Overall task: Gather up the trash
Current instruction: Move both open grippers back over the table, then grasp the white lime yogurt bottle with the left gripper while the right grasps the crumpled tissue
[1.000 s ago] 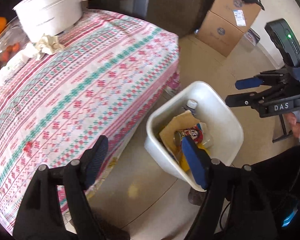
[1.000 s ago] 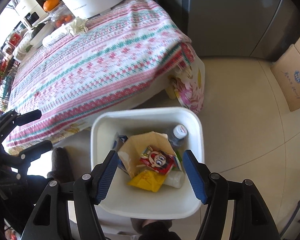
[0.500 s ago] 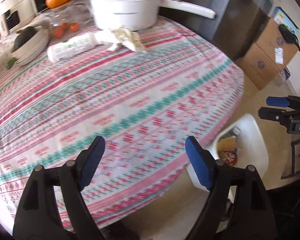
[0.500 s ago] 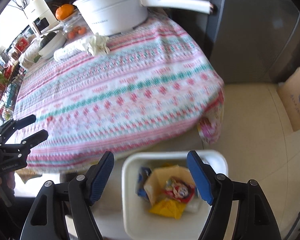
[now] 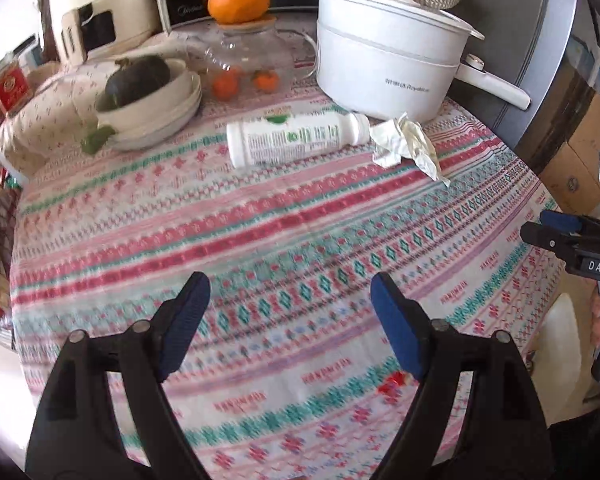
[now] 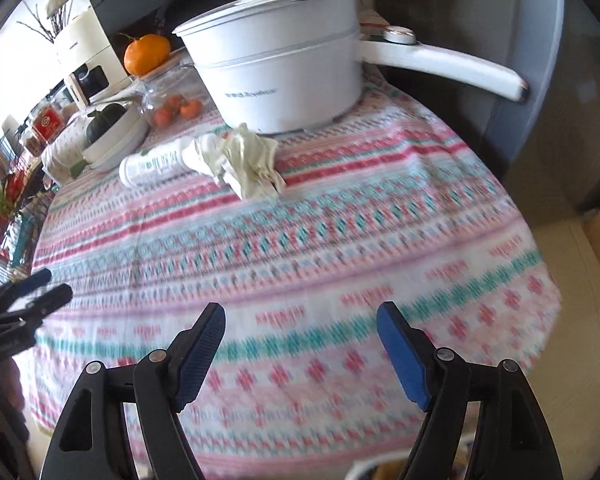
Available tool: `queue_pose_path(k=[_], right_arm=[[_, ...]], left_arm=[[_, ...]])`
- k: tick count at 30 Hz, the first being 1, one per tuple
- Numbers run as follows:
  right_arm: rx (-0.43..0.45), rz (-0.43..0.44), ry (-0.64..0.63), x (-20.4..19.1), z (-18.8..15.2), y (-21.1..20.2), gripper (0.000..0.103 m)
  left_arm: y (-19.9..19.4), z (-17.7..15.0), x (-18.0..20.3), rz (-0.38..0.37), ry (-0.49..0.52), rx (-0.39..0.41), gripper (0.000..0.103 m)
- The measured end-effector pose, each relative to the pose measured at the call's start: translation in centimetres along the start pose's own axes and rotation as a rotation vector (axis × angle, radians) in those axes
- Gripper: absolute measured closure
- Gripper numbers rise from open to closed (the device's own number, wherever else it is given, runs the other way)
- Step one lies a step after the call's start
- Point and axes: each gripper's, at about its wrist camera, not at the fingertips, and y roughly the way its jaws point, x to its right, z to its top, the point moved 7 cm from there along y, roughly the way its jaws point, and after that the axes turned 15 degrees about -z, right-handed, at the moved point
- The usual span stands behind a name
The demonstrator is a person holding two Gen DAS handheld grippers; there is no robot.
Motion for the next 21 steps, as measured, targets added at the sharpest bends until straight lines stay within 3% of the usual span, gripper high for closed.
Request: queue_pose_path(k=[4, 12, 18, 21], right_arm=[[0.095, 0.0, -0.071, -3.3, 2.9, 2.0, 0.024], [0.139, 0.05, -0.094, -6.4, 7.1, 5.7, 0.024], [0.14, 0.088, -0.101, -6.4, 7.8, 7.7, 0.023], [0.141, 0.089, -0.116, -6.2, 8.0, 8.3, 0.023]], left_arm=[[2.4, 4.3, -1.4, -0.018, 0.184, -0.015, 0.02], [9.3, 10.3, -1.9, -0.078, 0.442, -0.119, 0.02], [13.5, 11.2, -1.3, -0.154, 0.535, -0.269, 0.02], [15.1, 10.3, -1.4, -0.134, 0.581, -0.35, 0.018]])
